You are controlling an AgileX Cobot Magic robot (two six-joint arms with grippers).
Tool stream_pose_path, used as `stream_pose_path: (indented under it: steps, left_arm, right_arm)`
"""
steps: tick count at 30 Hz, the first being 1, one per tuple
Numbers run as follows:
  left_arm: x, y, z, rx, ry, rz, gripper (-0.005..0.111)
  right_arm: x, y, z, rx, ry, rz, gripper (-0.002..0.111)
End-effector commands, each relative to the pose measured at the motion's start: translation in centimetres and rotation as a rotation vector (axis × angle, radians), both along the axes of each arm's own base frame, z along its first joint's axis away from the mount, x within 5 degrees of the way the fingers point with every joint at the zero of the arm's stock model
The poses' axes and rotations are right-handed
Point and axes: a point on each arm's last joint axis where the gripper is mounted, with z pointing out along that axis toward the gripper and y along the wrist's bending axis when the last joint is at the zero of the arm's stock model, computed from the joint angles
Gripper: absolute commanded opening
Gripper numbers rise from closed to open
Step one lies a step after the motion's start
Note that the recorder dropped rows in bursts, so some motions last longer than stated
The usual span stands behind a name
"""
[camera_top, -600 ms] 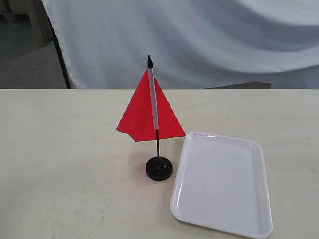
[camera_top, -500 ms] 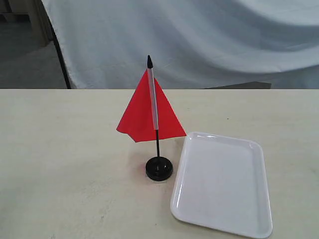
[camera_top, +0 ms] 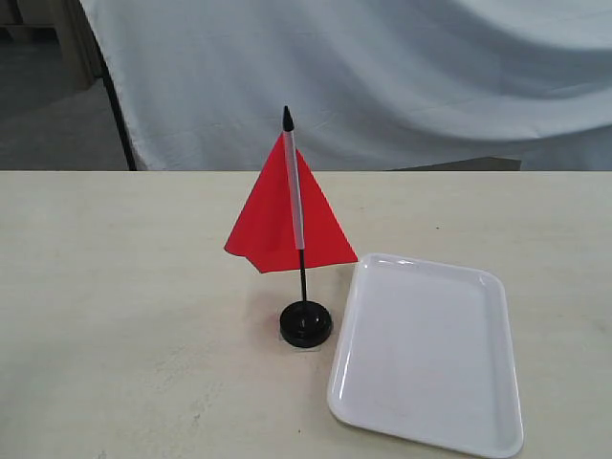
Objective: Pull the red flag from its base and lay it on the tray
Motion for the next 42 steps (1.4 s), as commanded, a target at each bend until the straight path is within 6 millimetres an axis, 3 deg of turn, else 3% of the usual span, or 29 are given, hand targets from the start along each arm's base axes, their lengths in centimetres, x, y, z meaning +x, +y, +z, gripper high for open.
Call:
stream_pose_path:
  steps: [1, 3, 7, 10, 12, 15, 17, 20, 23, 26, 37, 40, 42]
  left_arm:
    - [0.0, 0.0, -0.1, 0.003, -0.001, -0.005, 0.000]
    - [0.0, 0.0, -0.1, 0.003, -0.001, -0.005, 0.000]
    - [0.0, 0.0, -0.1, 0.003, -0.001, -0.005, 0.000]
    - [0.0, 0.0, -0.1, 0.003, -0.001, -0.005, 0.000]
    - [0.0, 0.0, -0.1, 0.003, -0.001, -0.005, 0.000]
    - [0.0, 0.0, -0.1, 0.003, -0.001, -0.005, 0.000]
    - [0.0, 0.0, -0.1, 0.003, -0.001, -0.005, 0.000]
    - [0.0, 0.0, -0.1, 0.003, -0.001, -0.005, 0.000]
    - [0.0, 0.0, -0.1, 0.003, -0.001, -0.005, 0.000]
    - [0.0, 0.0, -0.1, 0.003, -0.001, -0.005, 0.000]
    - [0.0, 0.0, -0.1, 0.003, -0.001, -0.005, 0.000]
    - [0.0, 0.0, -0.1, 0.003, -0.001, -0.005, 0.000]
    - [0.0, 0.0, -0.1, 0.003, -0.001, -0.005, 0.000]
  right_arm:
    - [-0.6, 0.1, 0.9, 0.061, -0.124, 0.047, -0.001]
    - [-0.8, 0.1, 1.4, 0.058, -0.187, 0.051, -0.001]
    - [1.2, 0.2, 2.0, 0.042, -0.078, 0.051, -0.001]
    - [5.0, 1.3, 3.7, -0.113, 0.010, 0.122, -0.001]
    - [7.8, 2.2, 3.5, -0.182, 0.079, 0.204, -0.001]
    - [12.5, 3.8, 1.4, -0.262, 0.190, 0.330, -0.001]
    - [16.2, 6.1, -1.6, -0.381, 0.314, 0.420, -0.001]
    - [18.5, 8.8, -4.5, -0.501, 0.394, 0.517, -0.001]
    - [19.5, 10.8, -7.3, -0.612, 0.447, 0.637, -0.001]
    - [19.7, 11.5, -9.3, -0.639, 0.485, 0.720, -0.001]
    - [19.6, 11.8, -9.9, -0.638, 0.489, 0.769, 0.002]
    - [19.5, 11.8, -9.9, -0.639, 0.488, 0.771, 0.026]
    - [19.5, 11.8, -9.9, -0.639, 0.488, 0.771, 0.057]
